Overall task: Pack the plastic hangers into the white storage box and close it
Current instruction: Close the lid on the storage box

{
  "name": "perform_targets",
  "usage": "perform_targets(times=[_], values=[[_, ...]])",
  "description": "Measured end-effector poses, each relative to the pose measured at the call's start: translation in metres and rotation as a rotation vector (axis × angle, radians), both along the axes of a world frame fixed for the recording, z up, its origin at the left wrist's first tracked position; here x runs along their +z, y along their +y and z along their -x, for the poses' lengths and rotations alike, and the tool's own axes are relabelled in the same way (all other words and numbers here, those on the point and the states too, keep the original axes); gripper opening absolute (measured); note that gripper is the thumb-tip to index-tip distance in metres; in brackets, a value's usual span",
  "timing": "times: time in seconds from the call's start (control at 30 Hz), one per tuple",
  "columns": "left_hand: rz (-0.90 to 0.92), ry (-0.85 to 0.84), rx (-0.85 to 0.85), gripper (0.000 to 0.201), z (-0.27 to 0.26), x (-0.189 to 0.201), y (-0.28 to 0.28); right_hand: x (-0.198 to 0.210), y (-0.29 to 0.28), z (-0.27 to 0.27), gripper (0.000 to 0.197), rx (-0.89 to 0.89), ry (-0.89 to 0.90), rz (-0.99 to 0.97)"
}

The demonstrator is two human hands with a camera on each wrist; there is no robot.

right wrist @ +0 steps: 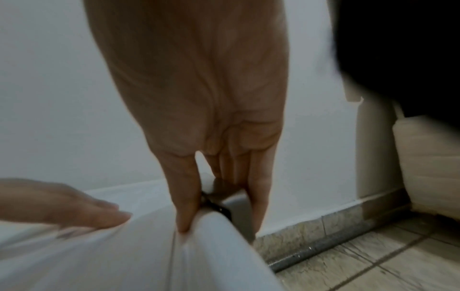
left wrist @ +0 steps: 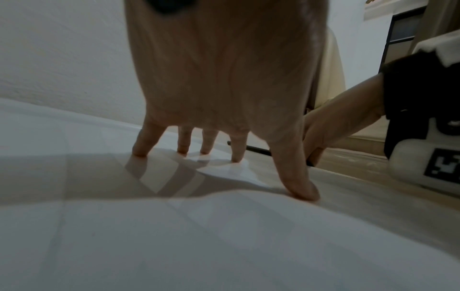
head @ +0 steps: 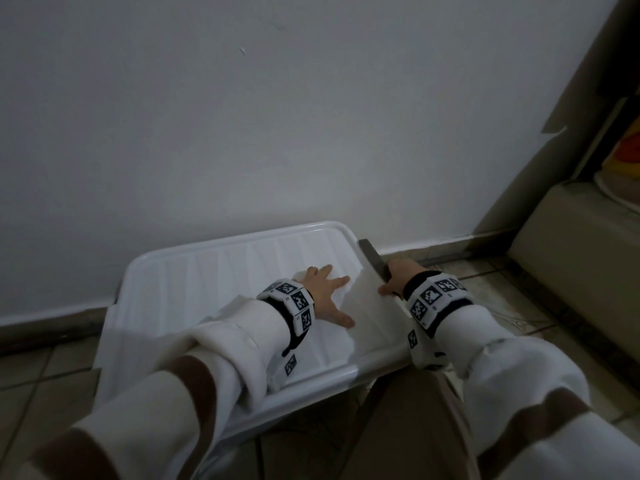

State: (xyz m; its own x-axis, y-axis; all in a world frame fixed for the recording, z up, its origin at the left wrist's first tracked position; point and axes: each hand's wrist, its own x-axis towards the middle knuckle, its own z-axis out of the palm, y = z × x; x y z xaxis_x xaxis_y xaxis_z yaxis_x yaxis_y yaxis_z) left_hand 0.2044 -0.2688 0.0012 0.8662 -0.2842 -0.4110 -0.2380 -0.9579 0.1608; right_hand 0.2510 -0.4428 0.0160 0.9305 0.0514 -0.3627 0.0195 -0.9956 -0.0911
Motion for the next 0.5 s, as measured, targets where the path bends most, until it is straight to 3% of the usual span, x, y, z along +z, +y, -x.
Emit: perform_targets(times=[0.17, 0.27, 0.37, 0.5], values=[[0.022, 0.013, 0.007, 0.096, 0.005, 0.003, 0.001, 0.007, 0.013, 0.001, 0.047, 0.02, 0.004, 0.102], [0.054, 0.004, -0.011, 0.085, 0.013, 0.012, 0.009, -0.001, 0.033, 0.01, 0.047, 0.057, -0.04, 0.156], [0.069, -0.006, -0.034, 0.067, 0.023, 0.024, 0.033, -0.008, 0.057, 0.021, 0.056, 0.166, -0.031, 0.187], [0.106, 0.023, 0.072, 0.052, 0.045, 0.039, 0.091, 0.001, 0.107, 0.036, 0.067, 0.397, 0.11, 0.061]])
